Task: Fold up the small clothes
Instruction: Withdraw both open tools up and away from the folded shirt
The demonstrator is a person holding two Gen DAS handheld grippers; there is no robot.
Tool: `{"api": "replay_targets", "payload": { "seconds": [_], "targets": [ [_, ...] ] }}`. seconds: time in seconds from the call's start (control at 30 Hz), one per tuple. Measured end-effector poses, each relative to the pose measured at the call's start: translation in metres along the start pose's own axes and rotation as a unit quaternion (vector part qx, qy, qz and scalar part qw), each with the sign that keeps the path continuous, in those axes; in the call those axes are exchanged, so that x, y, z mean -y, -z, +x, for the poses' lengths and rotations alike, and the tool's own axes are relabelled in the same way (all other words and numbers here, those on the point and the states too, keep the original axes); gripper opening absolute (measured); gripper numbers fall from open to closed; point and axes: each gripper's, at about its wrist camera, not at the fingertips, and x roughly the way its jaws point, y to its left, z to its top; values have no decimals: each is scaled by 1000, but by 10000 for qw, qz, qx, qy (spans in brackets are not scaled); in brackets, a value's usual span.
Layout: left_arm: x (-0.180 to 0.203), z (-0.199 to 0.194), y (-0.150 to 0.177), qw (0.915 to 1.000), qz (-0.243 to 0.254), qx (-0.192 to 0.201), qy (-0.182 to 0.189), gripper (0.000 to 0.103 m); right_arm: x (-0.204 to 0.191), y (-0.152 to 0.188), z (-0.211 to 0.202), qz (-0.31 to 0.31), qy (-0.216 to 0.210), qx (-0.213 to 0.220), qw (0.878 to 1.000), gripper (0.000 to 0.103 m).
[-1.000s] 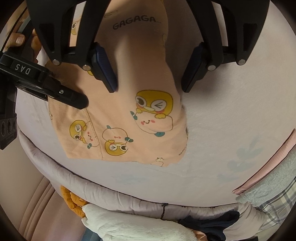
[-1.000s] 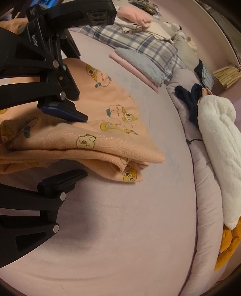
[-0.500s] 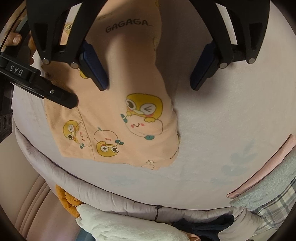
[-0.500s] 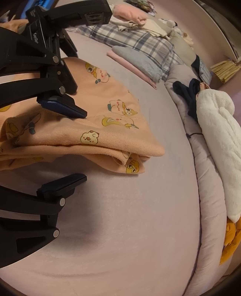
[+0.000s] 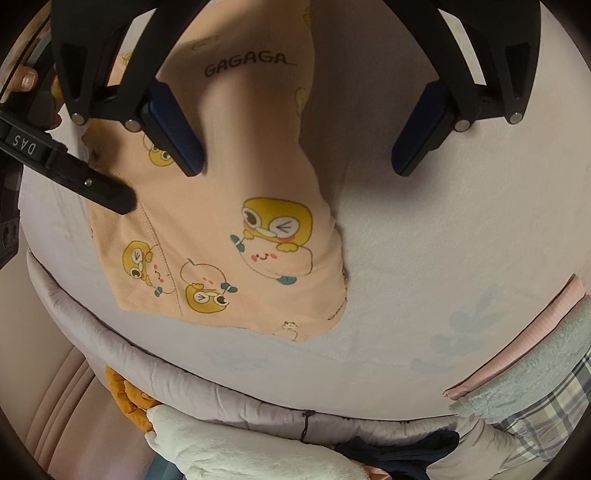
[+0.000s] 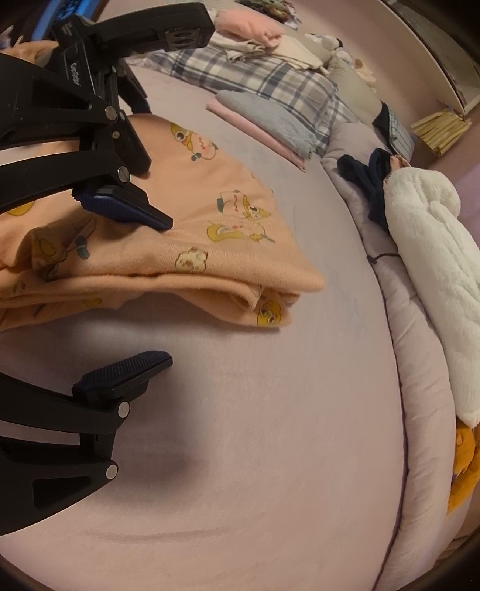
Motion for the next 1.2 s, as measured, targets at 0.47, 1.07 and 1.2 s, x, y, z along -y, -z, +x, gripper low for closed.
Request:
{"api": "replay_targets", "payload": {
  "seconds": [0.47,1.07,1.2],
  "targets": [
    [-7,-12,4,9994,-310,24,-125,102,7,8,-10,195,119,30,9997,66],
    [5,-44,17,9992,-336,212,-28,102,-10,25,-34,-219,530,49,9983,66],
    [10,-55,21,9992,-277,290,-50,103,-19,30,-38,-378,564,38,9977,66]
  ]
}}
